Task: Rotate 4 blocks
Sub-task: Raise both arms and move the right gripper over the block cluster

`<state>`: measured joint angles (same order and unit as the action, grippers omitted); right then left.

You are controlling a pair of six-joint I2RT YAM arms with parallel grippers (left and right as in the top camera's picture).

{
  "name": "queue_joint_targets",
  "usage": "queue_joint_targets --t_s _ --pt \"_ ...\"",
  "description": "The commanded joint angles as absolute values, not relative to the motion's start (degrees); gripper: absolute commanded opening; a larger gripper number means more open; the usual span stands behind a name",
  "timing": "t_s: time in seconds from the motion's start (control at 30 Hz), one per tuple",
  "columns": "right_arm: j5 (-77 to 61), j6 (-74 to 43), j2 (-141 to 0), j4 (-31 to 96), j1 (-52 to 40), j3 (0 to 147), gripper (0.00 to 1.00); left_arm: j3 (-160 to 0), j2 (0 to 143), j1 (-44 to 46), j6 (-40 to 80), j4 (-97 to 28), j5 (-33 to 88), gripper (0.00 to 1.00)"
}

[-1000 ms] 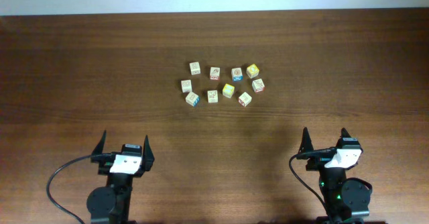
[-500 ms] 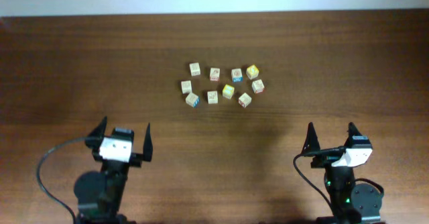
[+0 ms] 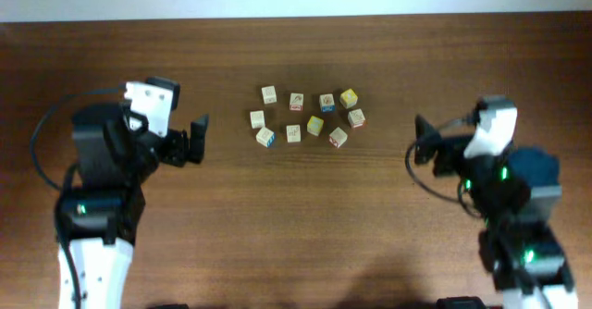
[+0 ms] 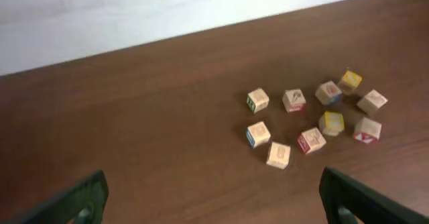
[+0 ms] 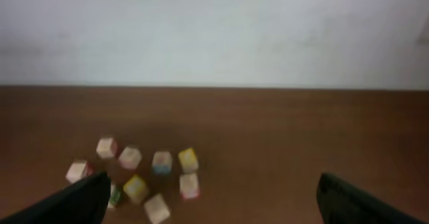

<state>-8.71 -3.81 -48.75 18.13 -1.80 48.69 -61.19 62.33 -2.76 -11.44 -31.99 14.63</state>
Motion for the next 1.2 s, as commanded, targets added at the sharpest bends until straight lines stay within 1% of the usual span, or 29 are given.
queue_joint_targets --t_s 0.0,0.17,0.3,0.43,0.57,0.6,0.63,0.67,0.77,0.83,0.87,0.93,1.0,1.07,1.17 --pt "-14.0 -3.4 -61.0 26.7 -1.4 63.2 0.98 -71.1 69.8 -3.0 -11.2 -38.1 15.7 0.99" --pt "-20.1 -3.4 -81.3 42.3 -1.5 84.2 0.98 -83.7 81.1 -3.0 -11.2 -47.2 15.7 0.99" --pt "-22.5 -3.4 -94.7 49.7 -2.3 93.8 0.98 -90.1 89.2 -2.9 -11.2 -53.1 15.9 0.99" --pt "-22.5 -3.2 -103.0 50.2 -5.6 94.3 0.98 -90.1 92.8 -1.4 -11.2 -53.8 17.0 0.99" --pt "-22.7 -3.4 -109.9 45.1 -7.8 94.3 0.98 -90.1 93.3 -1.2 -10.3 -55.6 20.2 0.99" --pt "-21.5 -3.4 -112.1 44.5 -8.3 94.3 0.96 -90.1 93.3 -1.2 -10.3 -55.6 20.2 0.99" --pt "-20.3 -3.4 -113.4 44.4 -8.7 94.3 0.9 -90.1 93.3 -1.2 -10.2 -55.7 20.3 0.99" --pt "-18.6 -3.4 -114.7 44.4 -9.2 94.3 0.87 -90.1 93.3 -1.2 -9.9 -55.6 20.2 0.99" --pt "-12.4 -3.3 -118.3 44.3 -11.3 94.3 0.83 -90.1 93.4 -1.2 -9.3 -55.2 20.1 0.99" --pt "-7.8 -3.2 -120.9 44.0 -13.7 94.3 0.78 -90.1 94.4 -1.2 -1.1 -55.3 14.6 0.99" --pt "-6.7 -3.2 -121.5 43.8 -14.3 94.3 0.76 -90.1 94.7 -1.2 0.8 -55.4 12.8 0.97" --pt "-3.4 -3.5 -123.0 43.5 -15.4 94.3 0.67 -90.1 95.6 -1.2 3.9 -55.4 9.8 0.94" --pt "0.3 -4.3 -123.8 43.4 -15.8 94.2 0.62 -90.1 96.8 -1.2 5.8 -55.4 9.1 0.89" --pt "1.2 -4.9 -124.1 43.1 -15.7 94.2 0.6 -90.1 97.1 -1.2 5.8 -55.4 9.1 0.88" --pt "1.1 -6.5 -124.1 42.4 -15.7 94.1 0.52 -90.1 97.1 -1.2 5.8 -55.4 9.1 0.88"
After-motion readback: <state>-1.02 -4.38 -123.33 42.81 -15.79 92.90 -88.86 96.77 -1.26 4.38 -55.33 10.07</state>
